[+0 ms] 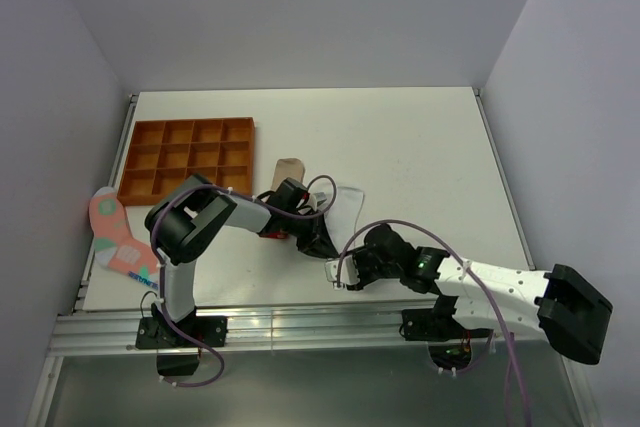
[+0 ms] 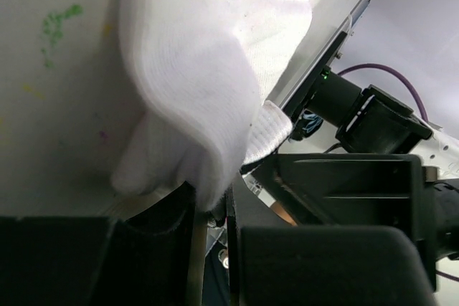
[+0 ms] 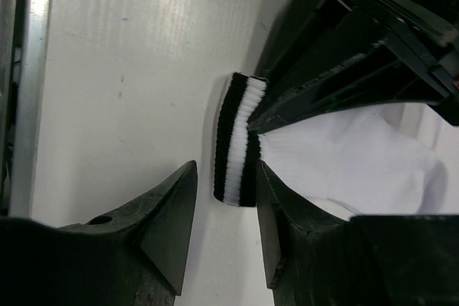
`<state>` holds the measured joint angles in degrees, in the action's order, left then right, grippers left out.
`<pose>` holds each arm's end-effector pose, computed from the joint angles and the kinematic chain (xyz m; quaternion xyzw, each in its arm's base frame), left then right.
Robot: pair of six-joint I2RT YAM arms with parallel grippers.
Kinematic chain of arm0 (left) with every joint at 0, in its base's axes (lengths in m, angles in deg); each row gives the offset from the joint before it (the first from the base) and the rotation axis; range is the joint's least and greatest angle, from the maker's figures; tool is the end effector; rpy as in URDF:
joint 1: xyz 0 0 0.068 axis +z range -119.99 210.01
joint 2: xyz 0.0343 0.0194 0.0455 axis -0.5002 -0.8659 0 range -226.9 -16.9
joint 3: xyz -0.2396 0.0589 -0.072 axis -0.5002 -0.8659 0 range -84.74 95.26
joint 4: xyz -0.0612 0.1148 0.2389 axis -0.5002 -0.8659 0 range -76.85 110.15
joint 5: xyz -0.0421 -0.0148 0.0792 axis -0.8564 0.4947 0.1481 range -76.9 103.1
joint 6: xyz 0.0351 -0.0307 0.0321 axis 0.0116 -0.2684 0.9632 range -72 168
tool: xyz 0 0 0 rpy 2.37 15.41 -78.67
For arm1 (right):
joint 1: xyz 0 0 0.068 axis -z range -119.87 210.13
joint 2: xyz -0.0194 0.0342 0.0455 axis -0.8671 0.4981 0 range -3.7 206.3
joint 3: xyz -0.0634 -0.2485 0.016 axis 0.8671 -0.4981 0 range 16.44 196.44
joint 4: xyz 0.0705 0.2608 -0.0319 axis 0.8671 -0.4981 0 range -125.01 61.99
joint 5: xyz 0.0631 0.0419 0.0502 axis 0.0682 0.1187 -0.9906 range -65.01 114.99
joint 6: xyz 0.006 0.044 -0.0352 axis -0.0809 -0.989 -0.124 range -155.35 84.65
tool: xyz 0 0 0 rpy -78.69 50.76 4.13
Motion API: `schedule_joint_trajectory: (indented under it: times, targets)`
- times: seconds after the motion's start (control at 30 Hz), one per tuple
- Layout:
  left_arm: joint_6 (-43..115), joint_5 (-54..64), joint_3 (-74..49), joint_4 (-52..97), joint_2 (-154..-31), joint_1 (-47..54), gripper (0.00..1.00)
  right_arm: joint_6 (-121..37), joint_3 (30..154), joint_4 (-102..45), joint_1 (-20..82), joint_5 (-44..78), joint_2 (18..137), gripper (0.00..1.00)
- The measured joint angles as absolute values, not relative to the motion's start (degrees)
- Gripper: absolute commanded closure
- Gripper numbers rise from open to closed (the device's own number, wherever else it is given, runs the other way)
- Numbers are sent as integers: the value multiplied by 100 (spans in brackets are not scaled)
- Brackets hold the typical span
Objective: Roll the socks
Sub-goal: Roll the sock at the center of the board.
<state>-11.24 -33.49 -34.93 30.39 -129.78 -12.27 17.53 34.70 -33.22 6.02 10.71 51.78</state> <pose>0.2373 -0.2546 0.0597 0.0037 -0.8797 0.4638 0.1052 0.1111 0.1702 0.1344 -0.7596 0.4999 0.1180 0.3989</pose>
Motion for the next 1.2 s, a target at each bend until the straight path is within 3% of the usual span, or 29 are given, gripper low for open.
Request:
schedule_joint_trajectory:
  times: [0.53,0.63,0.67,0.73,0.87,1.2]
  targets:
    - [-956,-3386,-3395,2718,-12978,-1205,100,1701,3547,-2526,287,1683,6240,58]
    - [-912,-3415,-3393,2685,-12978,-1192,100,1699,3645,-2529,283,1704,6383,65]
    - [-893,-3423,-3393,2677,-12976,-1188,100,1696,3678,-2553,278,1711,6420,76]
    - [-866,-3432,-3408,2672,-12963,-1177,99,1681,3765,-2642,272,1715,6503,82]
    - [-873,-3401,-3483,2712,-12899,-1166,87,1578,3975,-2922,276,1659,6608,88]
    - [-1225,-2387,-3959,2814,-12156,-1275,61,1340,4631,-3980,1107,430,6758,91]
